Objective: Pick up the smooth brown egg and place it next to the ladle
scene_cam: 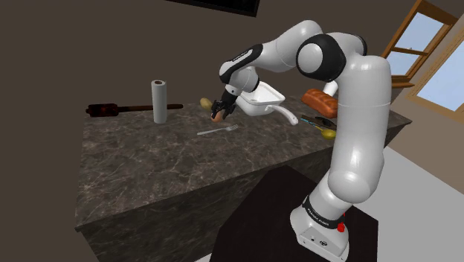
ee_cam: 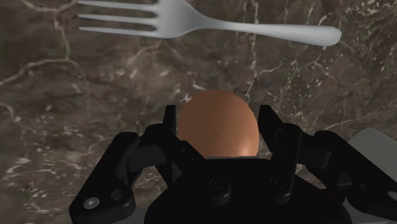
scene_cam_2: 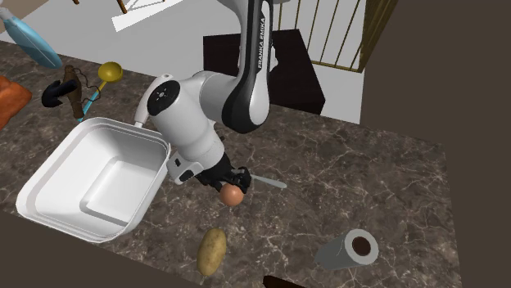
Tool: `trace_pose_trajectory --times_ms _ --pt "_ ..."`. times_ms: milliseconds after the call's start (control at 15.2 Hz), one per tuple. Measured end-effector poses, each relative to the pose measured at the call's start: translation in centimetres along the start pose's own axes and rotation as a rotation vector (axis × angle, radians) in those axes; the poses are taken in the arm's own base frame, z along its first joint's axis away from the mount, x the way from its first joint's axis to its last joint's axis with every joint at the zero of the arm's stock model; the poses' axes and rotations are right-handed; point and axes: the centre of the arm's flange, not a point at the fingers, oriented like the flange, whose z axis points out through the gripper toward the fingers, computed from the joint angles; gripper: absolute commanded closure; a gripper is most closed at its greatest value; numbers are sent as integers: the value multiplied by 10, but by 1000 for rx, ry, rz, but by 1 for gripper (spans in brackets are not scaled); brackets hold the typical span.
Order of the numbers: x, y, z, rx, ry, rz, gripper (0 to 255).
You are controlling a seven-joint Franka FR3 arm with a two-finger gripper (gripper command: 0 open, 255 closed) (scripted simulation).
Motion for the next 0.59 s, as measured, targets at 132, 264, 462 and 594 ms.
trace_pose_trajectory --times_ms 132,264,462,594 --pt "0 0 0 0 0 0 255" --pt "0 0 0 0 0 0 255" --pt "0 1 0 0 1 0 255" --pt "1 -1 -6 0 -1 0 255"
